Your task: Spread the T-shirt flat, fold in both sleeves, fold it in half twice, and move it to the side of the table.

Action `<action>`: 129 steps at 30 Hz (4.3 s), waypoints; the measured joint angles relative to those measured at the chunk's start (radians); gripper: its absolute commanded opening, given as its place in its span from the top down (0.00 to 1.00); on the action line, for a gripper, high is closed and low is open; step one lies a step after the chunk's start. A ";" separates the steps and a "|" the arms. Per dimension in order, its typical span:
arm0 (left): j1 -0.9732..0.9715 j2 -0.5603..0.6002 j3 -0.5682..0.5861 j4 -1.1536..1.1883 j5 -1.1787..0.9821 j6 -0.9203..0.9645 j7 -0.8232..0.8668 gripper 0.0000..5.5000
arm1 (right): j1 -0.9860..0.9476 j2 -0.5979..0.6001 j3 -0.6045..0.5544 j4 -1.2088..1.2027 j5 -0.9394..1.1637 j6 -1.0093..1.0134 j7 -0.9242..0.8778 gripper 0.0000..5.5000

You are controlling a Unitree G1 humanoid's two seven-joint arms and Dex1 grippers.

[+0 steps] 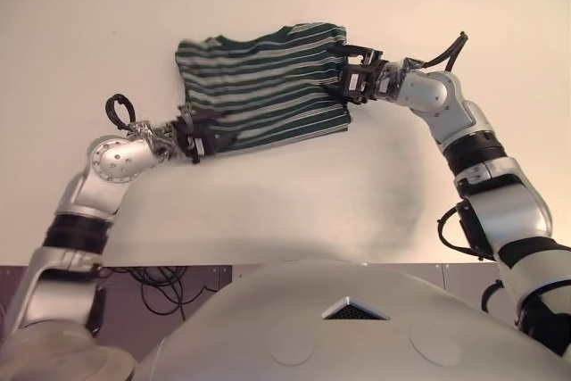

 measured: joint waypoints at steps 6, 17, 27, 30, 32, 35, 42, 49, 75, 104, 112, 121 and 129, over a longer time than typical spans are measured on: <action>-0.113 0.036 -0.022 -0.055 0.335 0.019 0.097 0.65 | 0.265 -0.206 0.022 -0.495 0.178 0.139 0.263 0.45; -0.678 -0.061 -0.406 0.276 1.161 -0.197 0.900 0.65 | 0.580 -0.240 0.046 -1.027 0.529 0.412 0.372 0.45; -0.648 -0.042 -0.209 0.234 0.619 -0.320 1.080 0.65 | 0.638 -0.223 -0.371 -0.952 0.762 0.417 0.296 0.45; -0.501 0.056 -0.199 0.135 0.286 -0.329 0.904 0.65 | 0.710 -0.259 -0.386 -0.933 0.752 0.376 0.340 0.45; -0.361 0.167 -0.217 0.062 0.044 -0.328 0.758 0.65 | 0.760 -0.261 -0.393 -0.922 0.739 0.331 0.369 0.45; -0.040 0.432 -0.289 -0.031 -0.267 -0.347 0.524 0.65 | 0.878 -0.341 -0.429 -0.882 0.658 0.212 0.417 0.45; 0.239 0.480 -0.256 0.032 -0.166 -0.357 0.366 0.65 | 0.965 -0.365 -0.359 -0.790 0.366 -0.079 0.358 0.45; 0.227 0.282 -0.159 0.063 0.103 -0.451 0.481 0.65 | 0.851 -0.355 -0.274 -0.705 0.149 -0.287 0.170 0.45; 0.157 0.127 -0.117 0.081 0.205 -0.503 0.447 0.93 | 0.627 -0.289 0.055 -0.585 0.071 -0.267 0.014 1.00; 0.285 0.154 0.111 -0.259 -0.983 0.422 -0.323 0.99 | 0.579 -0.235 -0.140 -0.934 0.889 0.633 0.217 1.00; 0.120 -0.039 0.095 0.005 -0.686 0.444 -0.255 0.99 | 0.454 -0.085 -0.125 -0.687 0.693 0.605 0.171 1.00; 0.036 -0.122 0.206 0.078 -0.674 0.600 -0.186 0.76 | 0.386 -0.004 -0.189 -0.528 0.631 0.591 0.084 0.72; -0.044 -0.168 0.287 0.036 -0.710 0.918 -0.012 0.56 | 0.367 0.099 -0.183 -0.598 0.531 0.388 -0.016 0.50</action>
